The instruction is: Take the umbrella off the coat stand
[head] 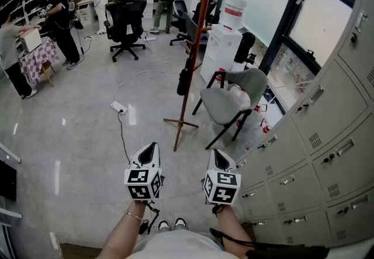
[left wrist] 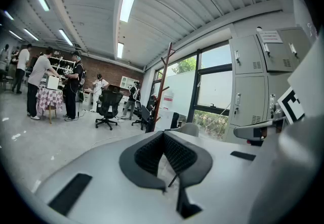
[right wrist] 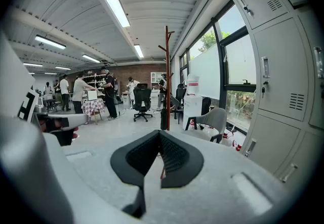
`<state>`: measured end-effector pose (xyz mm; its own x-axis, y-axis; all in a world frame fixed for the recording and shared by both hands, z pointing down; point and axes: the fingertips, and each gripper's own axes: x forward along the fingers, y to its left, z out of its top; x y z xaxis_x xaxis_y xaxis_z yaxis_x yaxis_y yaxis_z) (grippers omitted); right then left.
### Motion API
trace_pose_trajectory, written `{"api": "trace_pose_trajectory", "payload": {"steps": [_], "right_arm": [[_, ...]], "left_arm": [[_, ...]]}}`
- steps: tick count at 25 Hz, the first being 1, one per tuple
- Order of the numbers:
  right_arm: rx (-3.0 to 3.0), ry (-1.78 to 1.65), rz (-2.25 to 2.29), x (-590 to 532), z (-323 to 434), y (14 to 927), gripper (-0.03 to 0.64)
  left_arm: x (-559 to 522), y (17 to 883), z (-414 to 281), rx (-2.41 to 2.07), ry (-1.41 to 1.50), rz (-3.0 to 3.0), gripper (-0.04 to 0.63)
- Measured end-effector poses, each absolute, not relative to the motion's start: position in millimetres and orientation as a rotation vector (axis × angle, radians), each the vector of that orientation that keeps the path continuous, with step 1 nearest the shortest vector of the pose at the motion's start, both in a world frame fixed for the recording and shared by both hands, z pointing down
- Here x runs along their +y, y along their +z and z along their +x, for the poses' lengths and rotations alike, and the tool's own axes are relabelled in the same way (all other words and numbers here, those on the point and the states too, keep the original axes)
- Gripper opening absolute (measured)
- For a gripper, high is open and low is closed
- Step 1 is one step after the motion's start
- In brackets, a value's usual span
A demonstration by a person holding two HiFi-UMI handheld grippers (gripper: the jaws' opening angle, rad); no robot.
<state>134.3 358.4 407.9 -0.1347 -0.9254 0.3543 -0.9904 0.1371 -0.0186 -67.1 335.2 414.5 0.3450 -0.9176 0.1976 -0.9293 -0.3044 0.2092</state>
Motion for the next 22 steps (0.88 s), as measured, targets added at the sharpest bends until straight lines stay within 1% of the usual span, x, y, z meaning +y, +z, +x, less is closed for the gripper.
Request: {"api": "trace_pose_trajectory", "payload": {"steps": [13,22], "right_arm": [[-2.153,0.414,1.903,379.5,125.6,413.2,0.005],[-2.110,0.469,1.890,386.7,127.1,435.8,0.005]], "left_arm": [[353.5,418.6,-77.2,-1.623,0.086,2.344,0.003],[355.1,440.7,-87.4,-1.618,0.126,2.298,0.003]]}}
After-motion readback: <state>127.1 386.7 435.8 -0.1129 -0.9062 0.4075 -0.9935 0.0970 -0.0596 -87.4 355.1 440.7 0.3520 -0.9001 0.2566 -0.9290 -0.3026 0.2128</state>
